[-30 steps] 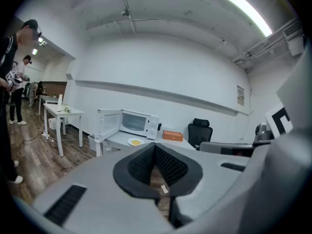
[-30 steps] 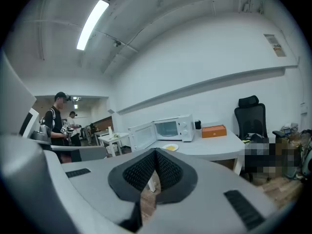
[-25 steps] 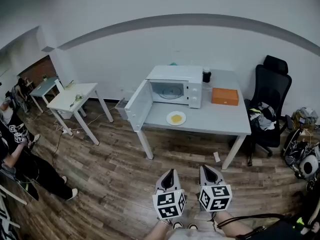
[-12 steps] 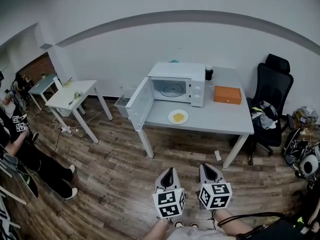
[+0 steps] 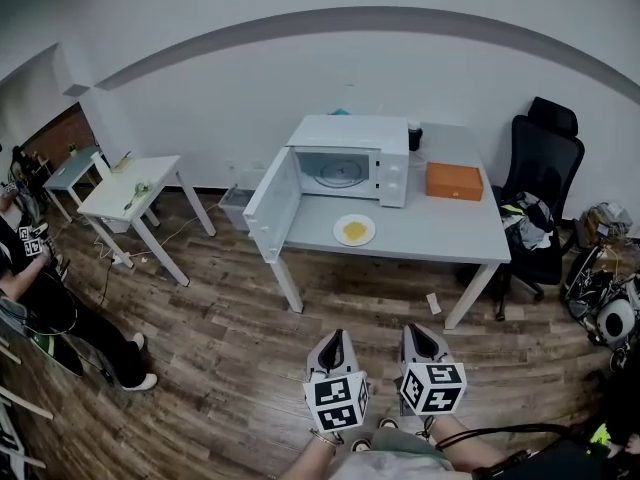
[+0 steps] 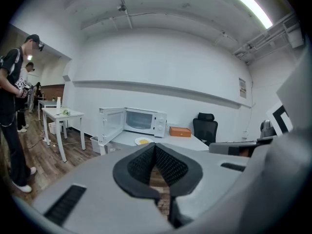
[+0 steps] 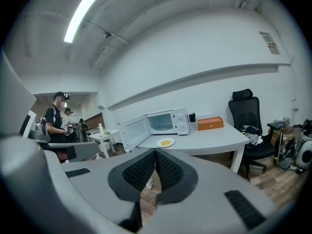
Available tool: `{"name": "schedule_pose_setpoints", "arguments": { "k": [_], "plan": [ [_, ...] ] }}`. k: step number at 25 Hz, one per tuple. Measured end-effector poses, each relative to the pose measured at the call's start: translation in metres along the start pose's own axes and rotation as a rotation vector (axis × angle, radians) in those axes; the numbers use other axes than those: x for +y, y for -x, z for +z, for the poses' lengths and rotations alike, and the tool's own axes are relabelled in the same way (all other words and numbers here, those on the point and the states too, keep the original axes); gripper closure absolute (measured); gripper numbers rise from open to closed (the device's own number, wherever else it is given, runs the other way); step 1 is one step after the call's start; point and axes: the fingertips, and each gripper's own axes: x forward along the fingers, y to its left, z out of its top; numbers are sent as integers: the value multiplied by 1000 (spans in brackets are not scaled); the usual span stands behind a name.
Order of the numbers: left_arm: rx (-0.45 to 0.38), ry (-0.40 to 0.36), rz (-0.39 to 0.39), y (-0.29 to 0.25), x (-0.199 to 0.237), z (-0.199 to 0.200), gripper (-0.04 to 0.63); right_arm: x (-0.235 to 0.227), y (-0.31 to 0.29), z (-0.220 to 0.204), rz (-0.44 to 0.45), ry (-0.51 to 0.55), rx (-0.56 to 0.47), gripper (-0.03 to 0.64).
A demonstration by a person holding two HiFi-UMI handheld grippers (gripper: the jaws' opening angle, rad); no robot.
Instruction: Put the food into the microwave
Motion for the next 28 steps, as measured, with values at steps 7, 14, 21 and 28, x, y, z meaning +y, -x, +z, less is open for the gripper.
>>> {"name": "schedule_pose_setpoints", "arguments": {
  "k": [7,14,21,28],
  "plan": [
    [26,14,-9,-36,9,-5,600,-12,-36,1,-17,-4,14,600],
    [30,19,15,-85,25,11,600,-22,-89,18,-3,-1,29,600],
    [34,25,35,-126,34,26,600,-31,-130,37,19,16,42,600],
    [47,23,60,-163,38,34,600,-47,-164,48,31,21,64,600]
  ]
}}
